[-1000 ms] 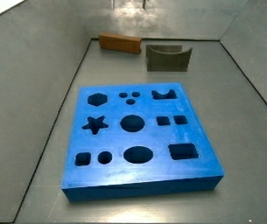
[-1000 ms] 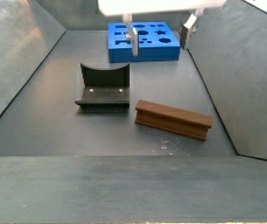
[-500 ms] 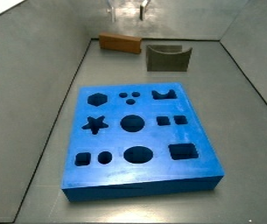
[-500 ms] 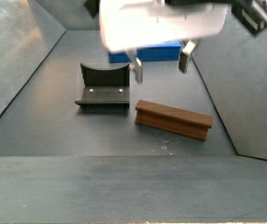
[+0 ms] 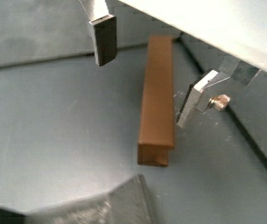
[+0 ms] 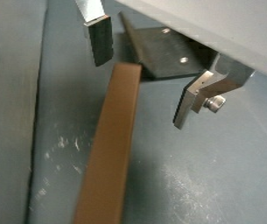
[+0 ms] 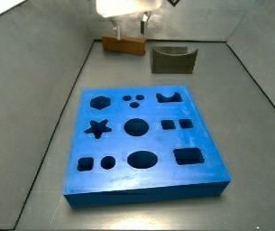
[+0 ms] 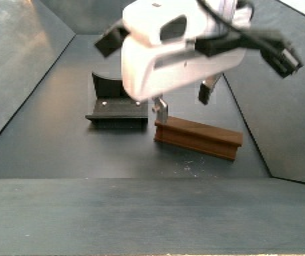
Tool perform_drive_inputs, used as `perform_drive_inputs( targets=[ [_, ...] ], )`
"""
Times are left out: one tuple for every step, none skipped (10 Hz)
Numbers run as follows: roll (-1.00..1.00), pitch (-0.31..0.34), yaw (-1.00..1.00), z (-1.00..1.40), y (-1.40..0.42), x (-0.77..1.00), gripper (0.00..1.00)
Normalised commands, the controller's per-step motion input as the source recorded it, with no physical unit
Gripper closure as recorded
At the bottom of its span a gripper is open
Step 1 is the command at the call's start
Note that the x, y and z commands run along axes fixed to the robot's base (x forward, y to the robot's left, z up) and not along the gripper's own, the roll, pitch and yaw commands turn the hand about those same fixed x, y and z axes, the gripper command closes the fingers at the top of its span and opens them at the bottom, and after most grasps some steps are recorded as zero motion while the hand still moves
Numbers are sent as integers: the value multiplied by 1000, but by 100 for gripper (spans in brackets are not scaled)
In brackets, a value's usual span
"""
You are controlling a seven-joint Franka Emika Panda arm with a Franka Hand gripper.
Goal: Pick up the arch object. Move up. Place the arch object on the fixture. Regrasp the arch object. Rotate the arch object. Move to above the board. Insert the arch object.
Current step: Pick up the arch object.
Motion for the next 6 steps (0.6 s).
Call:
perform_drive_inputs(
  targets=[
    [-193, -77, 666, -497, 71, 97, 0],
    [-163, -87, 654, -451, 77, 77, 0],
    [-139, -84, 626, -431, 71, 63, 0],
    [-116, -99, 617, -434, 60, 9, 0],
    [-133, -51, 429, -369, 6, 0, 0],
    [-100, -26, 11, -40, 0, 0, 0]
  ],
)
